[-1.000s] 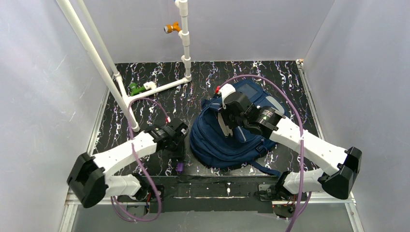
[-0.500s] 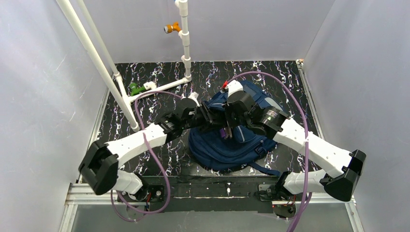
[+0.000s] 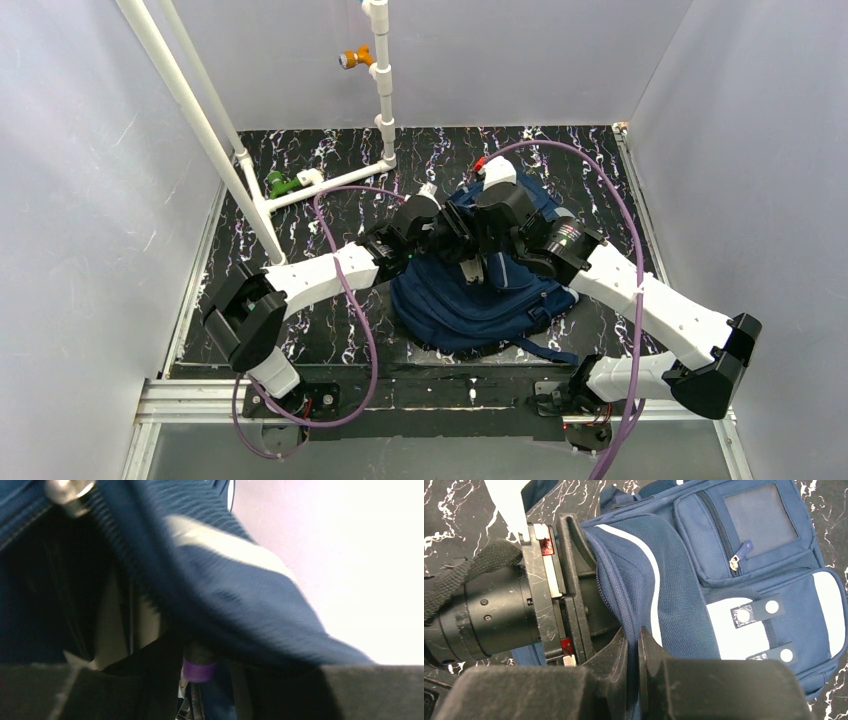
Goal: Pack the student bag
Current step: Place the stationery in the student bag.
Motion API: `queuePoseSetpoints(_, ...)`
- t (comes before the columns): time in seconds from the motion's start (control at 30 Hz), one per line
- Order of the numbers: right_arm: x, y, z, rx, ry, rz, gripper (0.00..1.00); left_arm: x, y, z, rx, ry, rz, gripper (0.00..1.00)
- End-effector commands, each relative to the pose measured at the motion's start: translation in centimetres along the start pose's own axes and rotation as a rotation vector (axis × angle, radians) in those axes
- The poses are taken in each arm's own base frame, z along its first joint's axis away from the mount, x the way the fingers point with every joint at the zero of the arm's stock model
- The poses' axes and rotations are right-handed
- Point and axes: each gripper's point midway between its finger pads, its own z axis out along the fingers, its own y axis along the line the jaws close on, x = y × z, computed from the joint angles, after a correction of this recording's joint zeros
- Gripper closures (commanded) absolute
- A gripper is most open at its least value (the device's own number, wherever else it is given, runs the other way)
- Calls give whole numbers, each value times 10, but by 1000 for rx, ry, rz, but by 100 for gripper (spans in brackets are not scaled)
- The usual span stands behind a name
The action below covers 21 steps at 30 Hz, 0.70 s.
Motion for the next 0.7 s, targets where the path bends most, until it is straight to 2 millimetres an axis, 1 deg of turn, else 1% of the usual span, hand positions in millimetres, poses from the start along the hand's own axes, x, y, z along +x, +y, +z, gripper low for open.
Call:
queuePoseSetpoints(0.0,-80,36,-37,-180,-259,141,99,-3,-22,8,61,-23,-45,55)
queuePoseSetpoints(0.1,-75,28,-34,-150,-254,125,99,-5,-19,1,59,-47,-15,43)
queuePoseSetpoints(0.23,-71,20,-31,-114,-253,105,99,-5,-12,-13,40,-56,25,32)
queuePoseSetpoints(0.43,-68,16,-29,-105,-251,92,99,6,0,-35,-14,-11,60,29)
queuePoseSetpoints(0.57,-65,16,-28,-110,-248,90,99,6,4,-52,-24,-19,126,30)
queuePoseSetpoints(0.63,-62,17,-26,-113,-243,87,99,4,8,-60,-56,-27,176,29)
queuePoseSetpoints(0.67,-60,17,-25,-114,-239,86,99,4,6,-64,-63,-23,208,29)
